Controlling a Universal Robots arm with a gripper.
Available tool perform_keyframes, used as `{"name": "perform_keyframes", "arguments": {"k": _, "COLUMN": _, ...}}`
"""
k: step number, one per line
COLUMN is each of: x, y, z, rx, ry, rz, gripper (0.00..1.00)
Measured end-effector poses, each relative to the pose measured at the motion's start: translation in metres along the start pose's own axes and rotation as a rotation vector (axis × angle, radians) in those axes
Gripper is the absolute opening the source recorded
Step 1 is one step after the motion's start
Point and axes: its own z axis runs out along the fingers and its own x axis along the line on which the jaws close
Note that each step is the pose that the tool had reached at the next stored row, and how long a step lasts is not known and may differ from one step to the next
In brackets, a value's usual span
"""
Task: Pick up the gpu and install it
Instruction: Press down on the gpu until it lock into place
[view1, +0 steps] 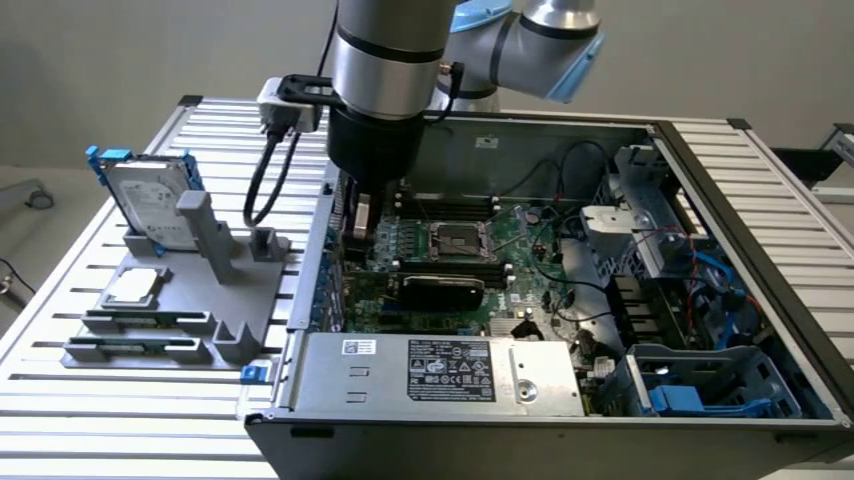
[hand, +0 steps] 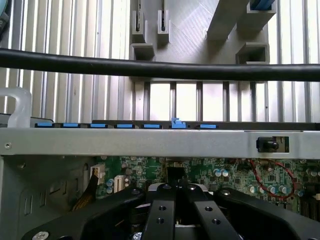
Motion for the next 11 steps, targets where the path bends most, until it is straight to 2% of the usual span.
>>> {"name": "perform_keyframes", "arguments": {"k": 3, "x": -0.0007, "y": 0.0001, "z": -0.0001, "rx": -0.0003, "ry": 0.0062, "rz": 0.001, "gripper": 0.11}}
{"name": "perform_keyframes", "arguments": {"k": 11, "x": -0.0033, "y": 0.0016, "z": 0.0001, "rx": -0.0003, "ry": 0.0067, "rz": 0.002, "gripper": 0.11}}
